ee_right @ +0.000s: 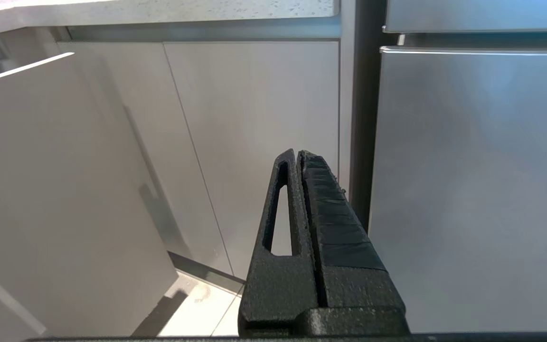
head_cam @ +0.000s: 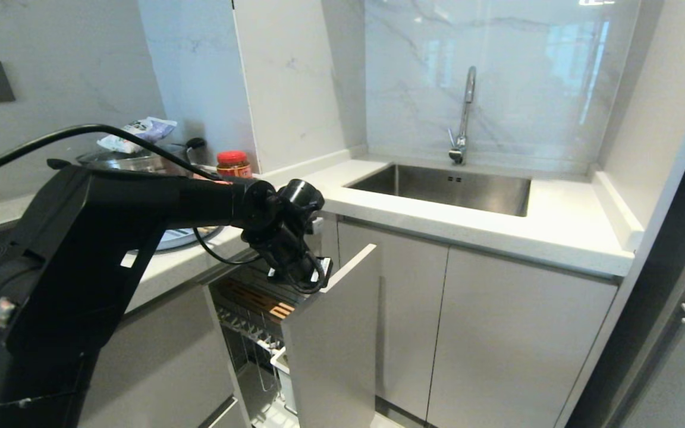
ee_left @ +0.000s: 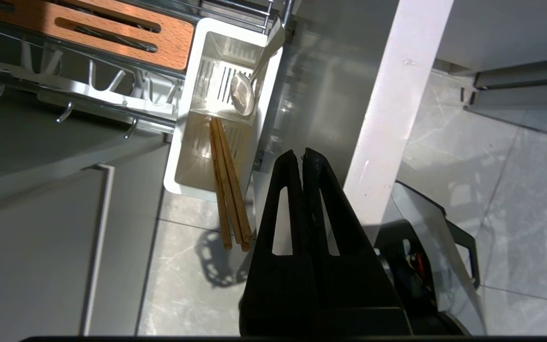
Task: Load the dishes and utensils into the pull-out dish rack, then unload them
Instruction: Open the cupboard
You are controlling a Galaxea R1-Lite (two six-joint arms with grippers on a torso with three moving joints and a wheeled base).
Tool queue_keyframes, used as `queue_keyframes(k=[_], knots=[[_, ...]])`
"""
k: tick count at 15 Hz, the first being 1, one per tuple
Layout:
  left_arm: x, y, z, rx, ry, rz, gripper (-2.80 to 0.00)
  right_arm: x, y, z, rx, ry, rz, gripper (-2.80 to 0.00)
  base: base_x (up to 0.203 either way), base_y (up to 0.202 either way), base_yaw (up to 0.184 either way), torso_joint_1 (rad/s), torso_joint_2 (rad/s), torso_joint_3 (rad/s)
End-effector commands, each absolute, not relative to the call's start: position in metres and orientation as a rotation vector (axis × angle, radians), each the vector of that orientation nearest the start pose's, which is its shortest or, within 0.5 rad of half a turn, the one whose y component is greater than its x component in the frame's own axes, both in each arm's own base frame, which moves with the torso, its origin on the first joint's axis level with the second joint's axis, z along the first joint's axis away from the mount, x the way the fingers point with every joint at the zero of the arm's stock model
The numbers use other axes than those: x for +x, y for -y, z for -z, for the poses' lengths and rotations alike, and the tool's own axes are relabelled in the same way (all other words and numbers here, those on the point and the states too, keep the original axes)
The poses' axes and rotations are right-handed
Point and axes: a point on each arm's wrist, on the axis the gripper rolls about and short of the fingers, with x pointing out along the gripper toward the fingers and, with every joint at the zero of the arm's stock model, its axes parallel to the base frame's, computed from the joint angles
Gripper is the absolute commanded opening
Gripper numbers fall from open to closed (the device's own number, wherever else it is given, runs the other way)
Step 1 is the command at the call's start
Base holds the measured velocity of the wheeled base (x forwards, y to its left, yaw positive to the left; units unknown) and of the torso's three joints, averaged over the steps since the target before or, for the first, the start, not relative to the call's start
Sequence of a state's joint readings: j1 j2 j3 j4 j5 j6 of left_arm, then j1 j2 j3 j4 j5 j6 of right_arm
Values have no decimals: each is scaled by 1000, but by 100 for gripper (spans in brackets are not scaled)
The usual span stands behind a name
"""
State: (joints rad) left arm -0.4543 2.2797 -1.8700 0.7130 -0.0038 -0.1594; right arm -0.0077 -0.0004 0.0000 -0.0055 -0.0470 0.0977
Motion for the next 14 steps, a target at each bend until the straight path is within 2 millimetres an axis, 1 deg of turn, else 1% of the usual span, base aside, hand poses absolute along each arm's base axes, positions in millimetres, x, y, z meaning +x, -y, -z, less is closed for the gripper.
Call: queue_keyframes(k=[1, 4, 8, 10, 14], knots=[[380, 200, -132, 109, -1154, 352, -280, -23, 1, -76, 98, 13, 55, -280, 0, 0, 0, 0, 0, 0], [369, 210, -131, 86, -1210, 440, -280, -23, 1, -76, 98, 13, 55, -280, 0, 0, 0, 0, 0, 0], [359, 225, -130, 70, -1234, 464, -280, -23, 1, -76, 98, 13, 55, -280, 0, 0, 0, 0, 0, 0], [353, 234, -130, 22, -1259, 503, -280, -23, 1, -76, 98, 13, 55, -280, 0, 0, 0, 0, 0, 0], [345, 244, -130, -29, -1301, 549, -280, -23, 1, -76, 98, 13, 55, -280, 0, 0, 0, 0, 0, 0]])
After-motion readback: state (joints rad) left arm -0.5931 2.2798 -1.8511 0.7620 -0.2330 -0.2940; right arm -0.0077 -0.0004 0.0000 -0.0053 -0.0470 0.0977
